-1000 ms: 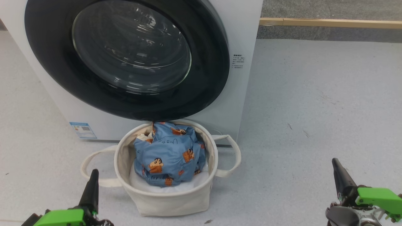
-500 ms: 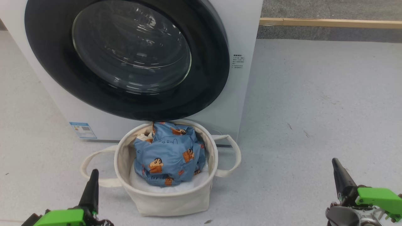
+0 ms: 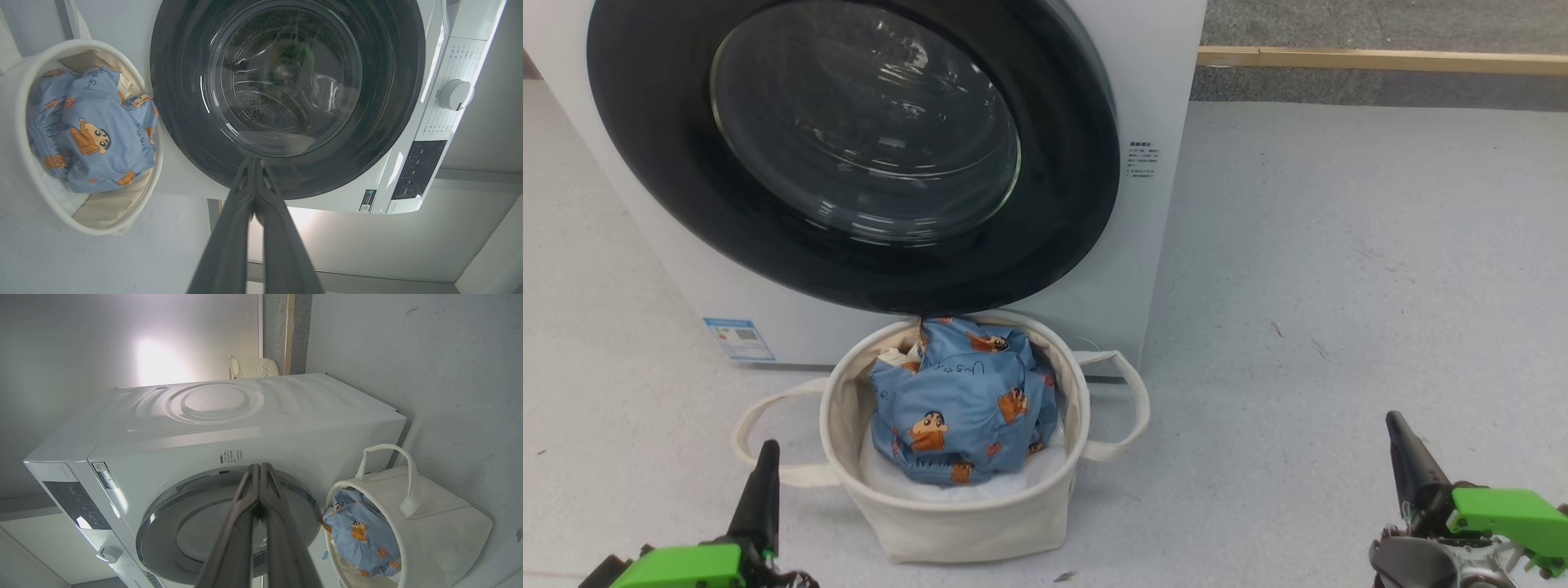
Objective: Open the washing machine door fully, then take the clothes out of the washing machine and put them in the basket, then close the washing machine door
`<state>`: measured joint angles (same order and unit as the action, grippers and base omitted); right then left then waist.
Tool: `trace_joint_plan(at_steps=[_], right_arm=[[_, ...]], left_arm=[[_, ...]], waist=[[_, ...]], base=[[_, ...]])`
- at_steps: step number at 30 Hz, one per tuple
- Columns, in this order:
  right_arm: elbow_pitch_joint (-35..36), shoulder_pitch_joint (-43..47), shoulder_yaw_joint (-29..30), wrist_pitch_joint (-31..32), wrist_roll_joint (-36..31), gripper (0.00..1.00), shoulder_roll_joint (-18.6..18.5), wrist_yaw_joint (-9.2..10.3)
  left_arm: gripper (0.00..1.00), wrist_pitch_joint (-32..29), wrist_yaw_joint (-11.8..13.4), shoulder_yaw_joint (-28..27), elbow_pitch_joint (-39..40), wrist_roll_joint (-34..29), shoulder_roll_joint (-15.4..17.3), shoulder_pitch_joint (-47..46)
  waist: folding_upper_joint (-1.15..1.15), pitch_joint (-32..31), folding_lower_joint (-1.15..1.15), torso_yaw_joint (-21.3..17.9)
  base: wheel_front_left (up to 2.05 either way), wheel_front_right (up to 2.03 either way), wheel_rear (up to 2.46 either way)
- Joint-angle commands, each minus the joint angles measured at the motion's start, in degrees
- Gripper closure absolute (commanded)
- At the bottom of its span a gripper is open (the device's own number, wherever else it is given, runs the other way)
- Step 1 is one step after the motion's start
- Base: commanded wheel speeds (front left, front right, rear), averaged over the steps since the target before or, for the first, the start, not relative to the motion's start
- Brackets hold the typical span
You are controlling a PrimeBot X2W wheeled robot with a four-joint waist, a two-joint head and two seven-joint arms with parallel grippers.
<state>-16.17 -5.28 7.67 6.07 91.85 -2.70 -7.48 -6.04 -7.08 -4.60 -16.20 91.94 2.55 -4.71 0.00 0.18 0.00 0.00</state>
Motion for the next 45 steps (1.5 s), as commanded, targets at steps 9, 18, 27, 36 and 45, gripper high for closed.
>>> trace_joint_plan(at_steps=[9, 18, 27, 36, 45], right_arm=[[2.1, -0.9, -1.1, 0.4, 0.3, 1.00, -0.2, -0.01], [2.1, -0.9, -1.1, 0.4, 0.3, 1.00, -0.2, -0.01], [2.1, -0.9, -1.1, 0.4, 0.3, 1.00, -0.2, -0.01], [2.1, -0.9, -1.1, 0.4, 0.3, 1.00, -0.2, -0.01], [2.1, -0.9, -1.1, 0.4, 0.3, 1.00, -0.2, -0.01]], left_arm=[[1.00, -0.5, -0.4, -2.0, 2.1, 0.2, 0.3, -1.5], [1.00, -0.5, -0.4, -2.0, 2.1, 0.2, 0.3, -1.5], [1.00, -0.5, -0.4, -2.0, 2.1, 0.2, 0.3, -1.5], [1.00, -0.5, -0.4, -2.0, 2.1, 0.2, 0.3, -1.5], [1.00, -0.5, -0.4, -2.0, 2.1, 0.2, 0.3, -1.5]], waist=[[0.00, 0.0, 0.00, 0.0], [0.00, 0.0, 0.00, 0.0], [0.00, 0.0, 0.00, 0.0], [0.00, 0.0, 0.00, 0.0], [0.00, 0.0, 0.00, 0.0]], base=[[0.00, 0.00, 0.00], [0.00, 0.00, 0.00], [0.00, 0.00, 0.00], [0.00, 0.00, 0.00], [0.00, 0.00, 0.00]])
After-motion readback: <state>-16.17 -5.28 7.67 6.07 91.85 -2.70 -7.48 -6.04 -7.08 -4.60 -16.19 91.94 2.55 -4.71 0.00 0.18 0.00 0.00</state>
